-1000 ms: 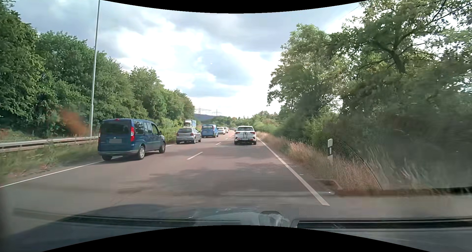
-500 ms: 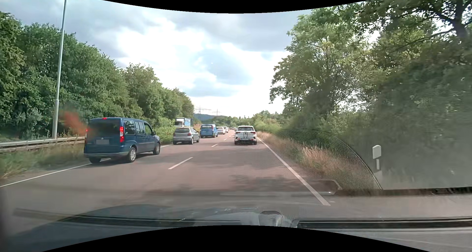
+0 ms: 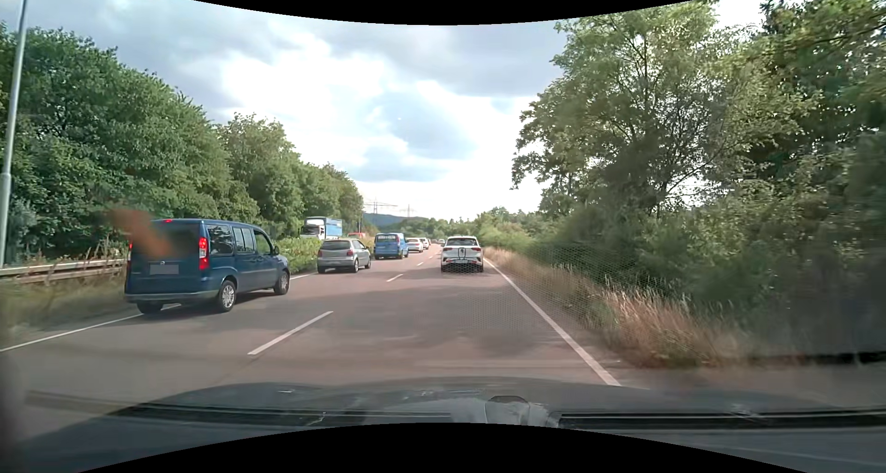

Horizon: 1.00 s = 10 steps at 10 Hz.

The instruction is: Follow the waypoints while adhering to traffic rules and regulations

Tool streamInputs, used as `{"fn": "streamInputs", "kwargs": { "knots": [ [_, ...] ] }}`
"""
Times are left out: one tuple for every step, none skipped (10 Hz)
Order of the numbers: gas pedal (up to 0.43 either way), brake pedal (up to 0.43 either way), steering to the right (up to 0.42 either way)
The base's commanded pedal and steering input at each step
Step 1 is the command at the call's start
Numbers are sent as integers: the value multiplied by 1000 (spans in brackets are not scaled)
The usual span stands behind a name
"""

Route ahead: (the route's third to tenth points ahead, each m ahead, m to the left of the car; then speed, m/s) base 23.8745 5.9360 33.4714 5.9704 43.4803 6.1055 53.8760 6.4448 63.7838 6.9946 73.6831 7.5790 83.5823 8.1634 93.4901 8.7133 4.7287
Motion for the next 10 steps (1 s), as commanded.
{"fn": "streamInputs", "kwargs": {
  "knots": [
    [28, 0, -6],
    [20, 0, -5],
    [20, 0, -5],
    [20, 0, -5],
    [20, 0, -6],
    [20, 0, -6],
    [20, 0, -6],
    [20, 0, -6],
    [20, 0, -6],
    [20, 0, -6]
  ]
}}
